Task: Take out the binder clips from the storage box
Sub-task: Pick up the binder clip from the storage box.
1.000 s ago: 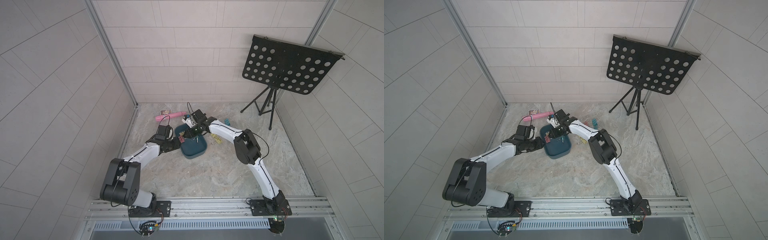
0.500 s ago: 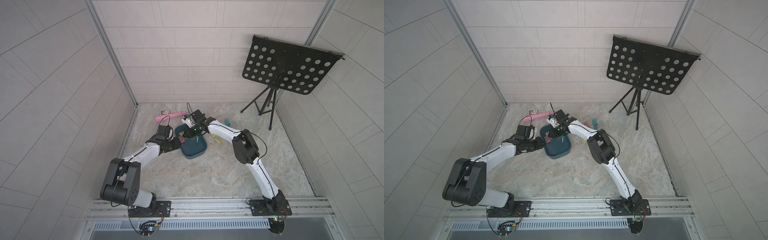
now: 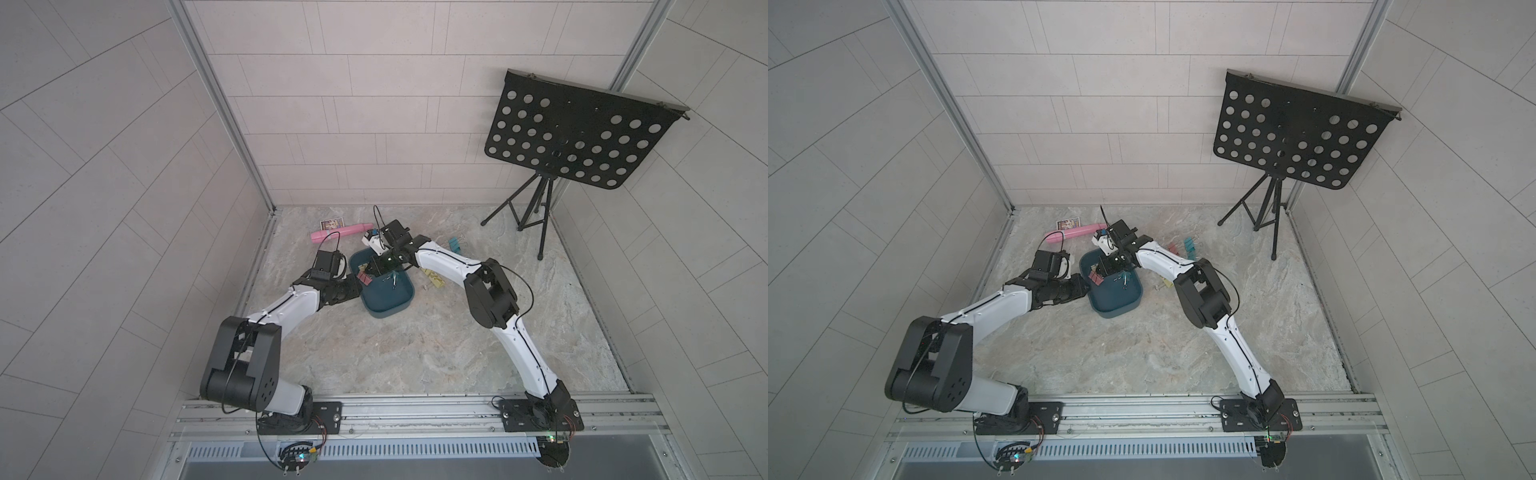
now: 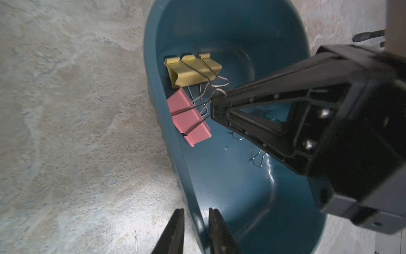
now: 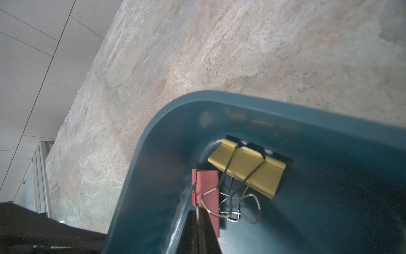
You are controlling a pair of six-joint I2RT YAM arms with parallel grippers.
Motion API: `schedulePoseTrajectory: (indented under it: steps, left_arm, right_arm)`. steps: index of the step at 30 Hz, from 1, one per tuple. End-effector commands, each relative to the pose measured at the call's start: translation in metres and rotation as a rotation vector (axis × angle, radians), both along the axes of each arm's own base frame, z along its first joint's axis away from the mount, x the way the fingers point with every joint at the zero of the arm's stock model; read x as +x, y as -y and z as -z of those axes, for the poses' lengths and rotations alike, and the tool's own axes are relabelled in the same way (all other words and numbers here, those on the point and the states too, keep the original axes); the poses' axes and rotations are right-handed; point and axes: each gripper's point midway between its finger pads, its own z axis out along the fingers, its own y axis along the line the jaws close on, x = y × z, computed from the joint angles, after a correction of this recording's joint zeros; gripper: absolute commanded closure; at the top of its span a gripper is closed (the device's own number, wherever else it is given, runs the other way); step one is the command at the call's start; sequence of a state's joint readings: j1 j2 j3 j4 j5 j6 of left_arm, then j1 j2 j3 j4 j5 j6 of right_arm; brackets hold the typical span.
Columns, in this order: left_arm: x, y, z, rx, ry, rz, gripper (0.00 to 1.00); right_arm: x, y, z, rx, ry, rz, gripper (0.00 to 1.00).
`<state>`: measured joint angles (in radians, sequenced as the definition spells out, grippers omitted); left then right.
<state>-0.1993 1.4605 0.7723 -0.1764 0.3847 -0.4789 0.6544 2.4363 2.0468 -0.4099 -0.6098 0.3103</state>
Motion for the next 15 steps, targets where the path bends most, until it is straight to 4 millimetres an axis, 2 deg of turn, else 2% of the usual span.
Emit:
schedulePoseTrajectory:
  steps: [1,6,15]
  left_arm:
    - [0.0,0.0,0.001,0.01,-0.005,0.002,0.72]
    - [0.0,0.0,0.001,0.014,-0.005,0.004,0.72]
    - [-0.001,-0.001,0.001,0.02,-0.01,0.006,0.72]
  right_arm:
    - [-0.007,0.003,-0.032,0.024,0.053,-0.016,1.0]
    - [-0.01,0.009,-0.053,0.047,0.082,-0.016,1.0]
    - [-0.011,0.021,-0.078,0.074,0.112,-0.006,1.0]
